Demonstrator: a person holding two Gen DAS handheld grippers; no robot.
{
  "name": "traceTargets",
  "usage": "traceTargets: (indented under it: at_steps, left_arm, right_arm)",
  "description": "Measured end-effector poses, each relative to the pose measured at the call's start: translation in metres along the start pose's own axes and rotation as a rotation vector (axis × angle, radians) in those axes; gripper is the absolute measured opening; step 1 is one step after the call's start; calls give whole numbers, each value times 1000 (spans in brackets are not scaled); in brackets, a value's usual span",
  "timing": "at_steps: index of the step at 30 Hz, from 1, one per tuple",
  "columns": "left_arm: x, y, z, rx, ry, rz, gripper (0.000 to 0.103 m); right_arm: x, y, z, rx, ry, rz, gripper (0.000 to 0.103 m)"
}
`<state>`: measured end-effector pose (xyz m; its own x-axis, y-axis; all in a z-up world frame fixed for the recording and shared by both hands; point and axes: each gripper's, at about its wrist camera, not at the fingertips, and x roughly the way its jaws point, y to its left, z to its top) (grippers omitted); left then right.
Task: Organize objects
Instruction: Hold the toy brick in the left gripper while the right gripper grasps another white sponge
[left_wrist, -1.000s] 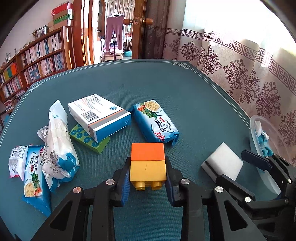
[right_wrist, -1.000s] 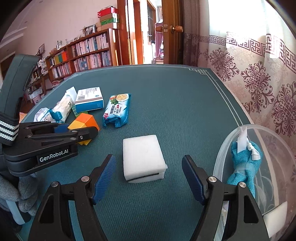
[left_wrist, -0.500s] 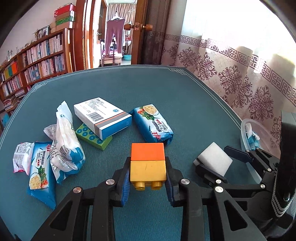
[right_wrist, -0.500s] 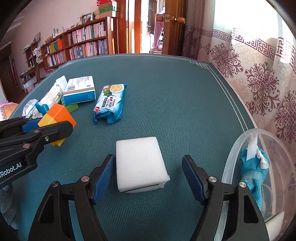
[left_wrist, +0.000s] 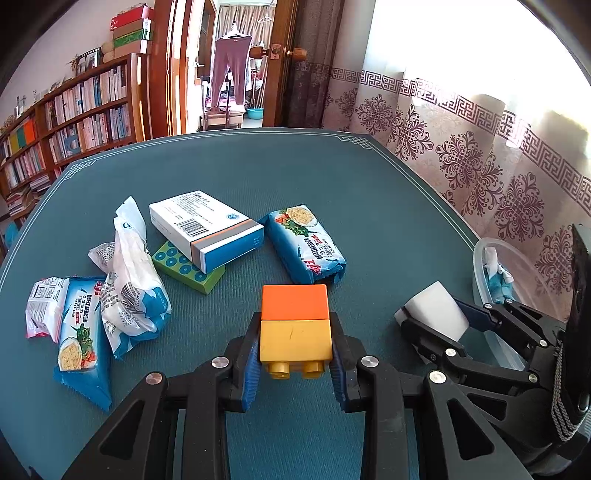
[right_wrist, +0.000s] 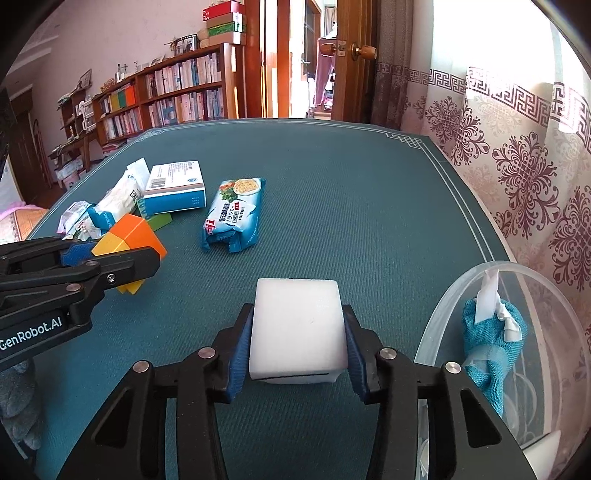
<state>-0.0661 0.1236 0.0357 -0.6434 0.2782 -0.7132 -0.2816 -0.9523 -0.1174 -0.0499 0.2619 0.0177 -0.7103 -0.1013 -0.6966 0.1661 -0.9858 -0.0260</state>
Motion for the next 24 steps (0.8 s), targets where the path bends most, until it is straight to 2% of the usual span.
traceTargets:
  at_steps: [11,20,21,24]
  left_arm:
    - [-1,-3,-2,6,-4,-4,33]
    - [-5,2,-3,-5,-11,-23,33]
    - [-6,2,-2,-6,-13,-24,33]
    - [-7,3,-1,-9,-17,-26,33]
  right_arm:
    - [-2,-11,-4,-15,11,10,50]
    - [-1,-14,-1,-1,26,43,60]
    - [0,-13,0,0,32,41,64]
    - [5,-3,1,-29,54,23,65]
